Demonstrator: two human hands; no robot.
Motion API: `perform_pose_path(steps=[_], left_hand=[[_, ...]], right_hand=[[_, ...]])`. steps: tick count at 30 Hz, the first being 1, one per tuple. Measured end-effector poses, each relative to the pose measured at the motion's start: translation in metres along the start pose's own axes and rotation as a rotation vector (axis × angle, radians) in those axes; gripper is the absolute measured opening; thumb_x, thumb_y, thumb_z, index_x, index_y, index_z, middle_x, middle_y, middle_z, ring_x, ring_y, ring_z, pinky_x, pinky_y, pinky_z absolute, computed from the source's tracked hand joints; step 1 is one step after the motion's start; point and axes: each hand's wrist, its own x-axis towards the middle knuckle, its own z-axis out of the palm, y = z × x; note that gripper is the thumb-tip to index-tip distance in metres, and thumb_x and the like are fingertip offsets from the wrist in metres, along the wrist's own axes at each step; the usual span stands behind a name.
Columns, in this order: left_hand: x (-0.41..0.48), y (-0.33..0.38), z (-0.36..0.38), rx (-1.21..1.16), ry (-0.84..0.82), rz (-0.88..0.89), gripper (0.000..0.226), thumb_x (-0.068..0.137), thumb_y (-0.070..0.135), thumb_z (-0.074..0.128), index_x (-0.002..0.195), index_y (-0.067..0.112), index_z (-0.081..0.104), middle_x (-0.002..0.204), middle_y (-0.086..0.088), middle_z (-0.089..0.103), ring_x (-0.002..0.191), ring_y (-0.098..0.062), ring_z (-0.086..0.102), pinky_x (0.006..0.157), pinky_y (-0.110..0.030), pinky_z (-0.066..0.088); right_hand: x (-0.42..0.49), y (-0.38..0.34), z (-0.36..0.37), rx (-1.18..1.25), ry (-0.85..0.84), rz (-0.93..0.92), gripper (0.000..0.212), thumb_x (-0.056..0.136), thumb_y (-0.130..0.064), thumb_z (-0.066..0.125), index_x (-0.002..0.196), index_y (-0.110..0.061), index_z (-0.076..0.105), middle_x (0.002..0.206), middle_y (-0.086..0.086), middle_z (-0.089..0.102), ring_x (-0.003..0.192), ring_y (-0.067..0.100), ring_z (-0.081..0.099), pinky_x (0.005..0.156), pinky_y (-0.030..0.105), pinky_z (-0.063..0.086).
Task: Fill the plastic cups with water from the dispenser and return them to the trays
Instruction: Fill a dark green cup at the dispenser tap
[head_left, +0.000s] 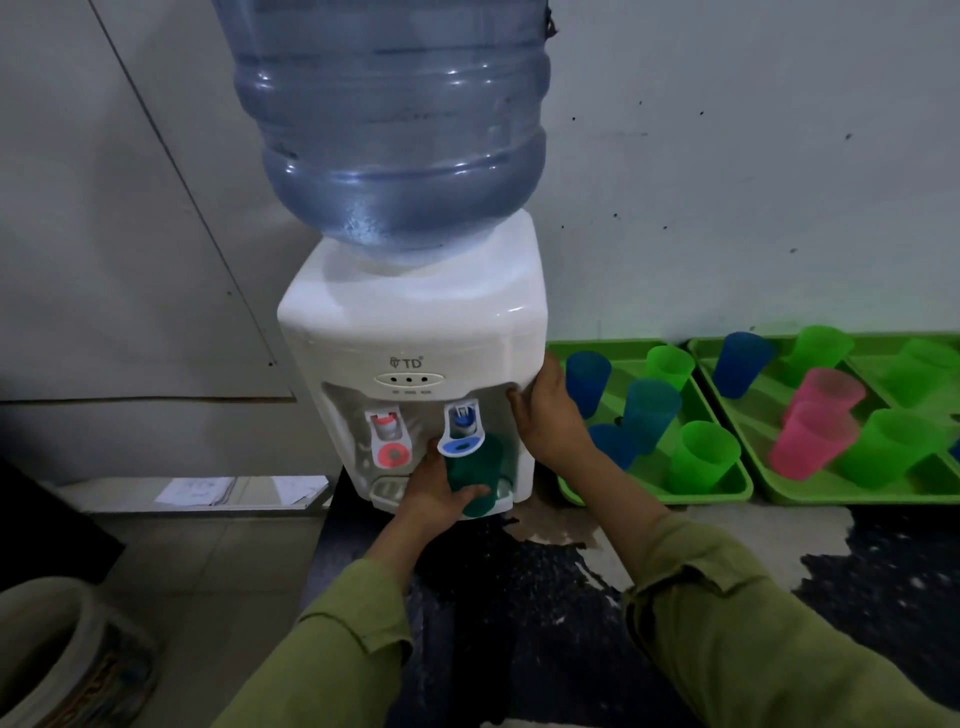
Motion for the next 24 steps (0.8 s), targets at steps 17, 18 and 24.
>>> perform_pose_path(steps=[17, 18, 24], left_hand=[[-0.003, 0.002, 0.002, -0.044, 0.017, -0.026, 0.077, 0.066, 0.027, 0.083, 0.130, 0.012, 0.043, 0.132, -0.006, 0.053, 0.119, -0.023, 0.052, 0.100, -0.030, 0.041], [-0.004, 0.003, 0.004, -0.068, 0.022, -0.035, 0.077, 0.065, 0.026, 0.083, 0.130, 0.012, 0.044, 0.131, -0.006, 0.054, 0.118, -0.023, 0.052, 0.100, -0.032, 0.042], [-0.007, 0.009, 0.010, -0.112, 0.079, -0.089, 0.073, 0.063, 0.024, 0.084, 0.126, 0.013, 0.049, 0.127, -0.005, 0.057, 0.114, -0.022, 0.055, 0.096, -0.028, 0.044]], right_hand=[[0.000, 0.001, 0.001, 0.031, 0.019, -0.022, 0.056, 0.094, -0.020, 0.051, 0.139, -0.003, 0.024, 0.131, 0.018, 0.038, 0.112, 0.035, 0.049, 0.085, 0.041, 0.045], [-0.001, 0.001, 0.001, 0.035, 0.026, -0.028, 0.055, 0.094, -0.020, 0.050, 0.139, -0.003, 0.024, 0.132, 0.018, 0.038, 0.113, 0.035, 0.049, 0.085, 0.039, 0.044], [-0.002, 0.001, 0.001, 0.043, 0.034, -0.022, 0.053, 0.094, -0.023, 0.049, 0.138, -0.002, 0.026, 0.131, 0.019, 0.039, 0.112, 0.036, 0.049, 0.086, 0.043, 0.046]])
